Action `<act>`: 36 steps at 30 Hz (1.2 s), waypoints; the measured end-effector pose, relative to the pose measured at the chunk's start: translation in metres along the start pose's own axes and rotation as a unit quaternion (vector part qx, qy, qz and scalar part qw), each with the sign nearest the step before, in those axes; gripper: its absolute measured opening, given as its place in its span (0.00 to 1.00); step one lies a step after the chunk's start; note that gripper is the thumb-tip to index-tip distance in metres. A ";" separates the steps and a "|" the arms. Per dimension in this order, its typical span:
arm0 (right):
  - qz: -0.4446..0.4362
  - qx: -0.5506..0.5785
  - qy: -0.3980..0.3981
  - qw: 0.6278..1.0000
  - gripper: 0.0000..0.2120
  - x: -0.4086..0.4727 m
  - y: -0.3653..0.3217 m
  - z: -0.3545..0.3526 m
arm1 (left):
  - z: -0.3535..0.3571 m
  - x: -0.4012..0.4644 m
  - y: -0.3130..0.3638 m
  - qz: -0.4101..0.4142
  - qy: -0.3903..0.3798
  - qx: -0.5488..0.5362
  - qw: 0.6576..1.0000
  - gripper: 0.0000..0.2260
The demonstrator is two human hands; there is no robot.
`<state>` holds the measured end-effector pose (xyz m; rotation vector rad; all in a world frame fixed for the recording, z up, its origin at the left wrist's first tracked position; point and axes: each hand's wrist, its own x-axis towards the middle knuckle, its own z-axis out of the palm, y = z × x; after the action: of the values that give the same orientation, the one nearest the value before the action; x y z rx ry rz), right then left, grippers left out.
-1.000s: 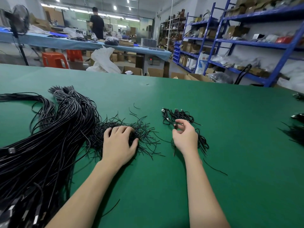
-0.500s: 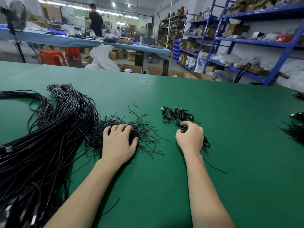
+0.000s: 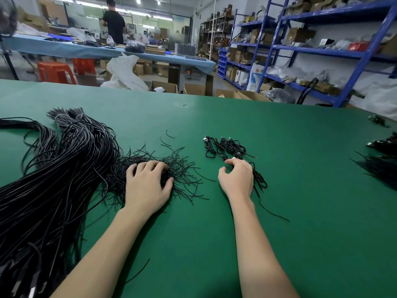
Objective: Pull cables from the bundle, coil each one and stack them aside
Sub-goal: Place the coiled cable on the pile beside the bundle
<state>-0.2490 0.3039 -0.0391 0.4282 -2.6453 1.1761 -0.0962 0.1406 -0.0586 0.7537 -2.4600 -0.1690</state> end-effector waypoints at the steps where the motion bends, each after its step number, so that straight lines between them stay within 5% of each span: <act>1: 0.001 0.003 0.001 1.000 0.14 0.000 -0.001 -0.001 | 0.000 0.000 0.000 0.001 0.000 0.001 1.000 0.14; 7: -0.051 0.079 0.047 0.994 0.12 0.000 -0.029 -0.011 | -0.001 0.000 0.001 -0.002 -0.007 0.001 1.000 0.15; 13: -0.096 0.157 -0.088 0.979 0.07 -0.036 -0.079 0.018 | -0.004 -0.001 0.003 -0.001 -0.006 0.007 1.000 0.15; 16: -0.150 0.162 -0.081 0.972 0.07 -0.063 -0.080 0.042 | -0.006 -0.001 0.004 -0.003 -0.012 0.006 1.000 0.15; 20: -0.246 0.164 -0.062 0.953 0.07 -0.072 -0.074 0.048 | -0.010 0.001 0.004 -0.013 -0.014 -0.031 0.999 0.13; 29: -0.239 0.237 -0.016 0.942 0.10 -0.074 -0.080 0.051 | -0.046 0.016 0.003 -0.048 0.017 -0.253 0.966 0.08; 33: -0.236 0.225 -0.031 0.945 0.12 -0.077 -0.080 0.056 | -0.070 0.027 -0.004 -0.072 0.075 -0.129 0.986 0.08; 36: -0.248 0.216 -0.059 0.943 0.11 -0.080 -0.082 0.058 | -0.083 0.031 -0.021 -0.148 -0.008 -0.005 0.989 0.14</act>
<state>-0.1500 0.2218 -0.0458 1.1897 -2.1419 1.5680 -0.0623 0.1099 0.0199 1.1152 -2.3482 -0.2990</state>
